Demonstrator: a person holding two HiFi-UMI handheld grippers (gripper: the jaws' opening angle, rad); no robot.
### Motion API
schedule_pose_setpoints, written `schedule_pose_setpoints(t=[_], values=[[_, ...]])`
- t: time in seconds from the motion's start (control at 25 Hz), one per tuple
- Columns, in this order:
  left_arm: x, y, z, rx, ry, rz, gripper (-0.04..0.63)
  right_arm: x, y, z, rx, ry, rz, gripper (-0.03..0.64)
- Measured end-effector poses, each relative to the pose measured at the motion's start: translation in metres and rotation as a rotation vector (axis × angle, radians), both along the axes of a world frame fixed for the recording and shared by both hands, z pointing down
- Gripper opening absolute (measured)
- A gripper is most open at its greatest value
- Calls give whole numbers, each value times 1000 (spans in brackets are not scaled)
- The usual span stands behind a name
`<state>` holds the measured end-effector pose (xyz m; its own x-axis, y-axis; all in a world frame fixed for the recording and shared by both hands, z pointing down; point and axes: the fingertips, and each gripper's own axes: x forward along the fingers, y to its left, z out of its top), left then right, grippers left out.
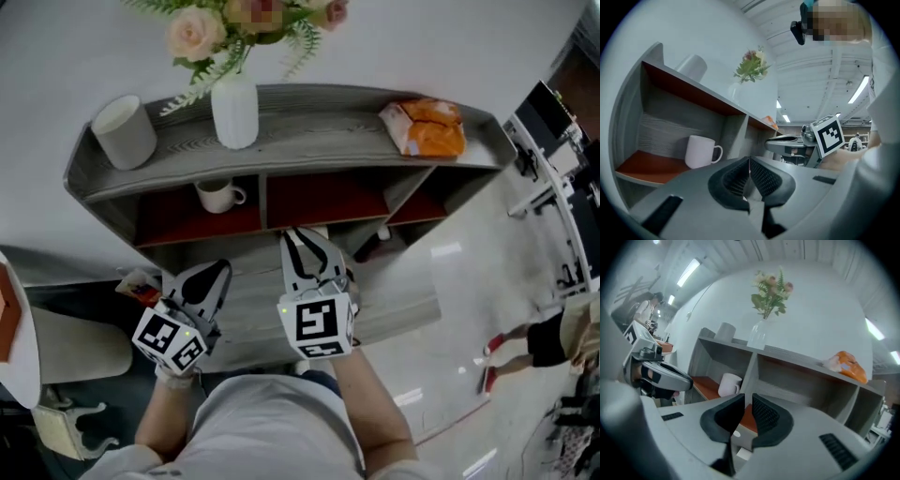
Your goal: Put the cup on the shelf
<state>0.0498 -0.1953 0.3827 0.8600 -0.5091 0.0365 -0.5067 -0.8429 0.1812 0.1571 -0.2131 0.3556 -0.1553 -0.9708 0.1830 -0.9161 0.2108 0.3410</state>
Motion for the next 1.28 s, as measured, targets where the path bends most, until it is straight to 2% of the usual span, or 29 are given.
schedule_pose_setpoints(t=[0.24, 0.48, 0.84, 1.28], values=[[46, 13, 1, 11, -20, 105, 18, 46, 41, 11, 3, -136, 92, 57], [77, 23, 0, 14, -33, 173, 18, 70, 71, 21, 41, -280, 142, 57], [88, 32, 4, 14, -58, 207, 18, 73, 87, 36, 67, -360, 145, 57], [81, 34, 11, 0, -79, 193, 18, 66, 81, 41, 69, -373, 132, 57]])
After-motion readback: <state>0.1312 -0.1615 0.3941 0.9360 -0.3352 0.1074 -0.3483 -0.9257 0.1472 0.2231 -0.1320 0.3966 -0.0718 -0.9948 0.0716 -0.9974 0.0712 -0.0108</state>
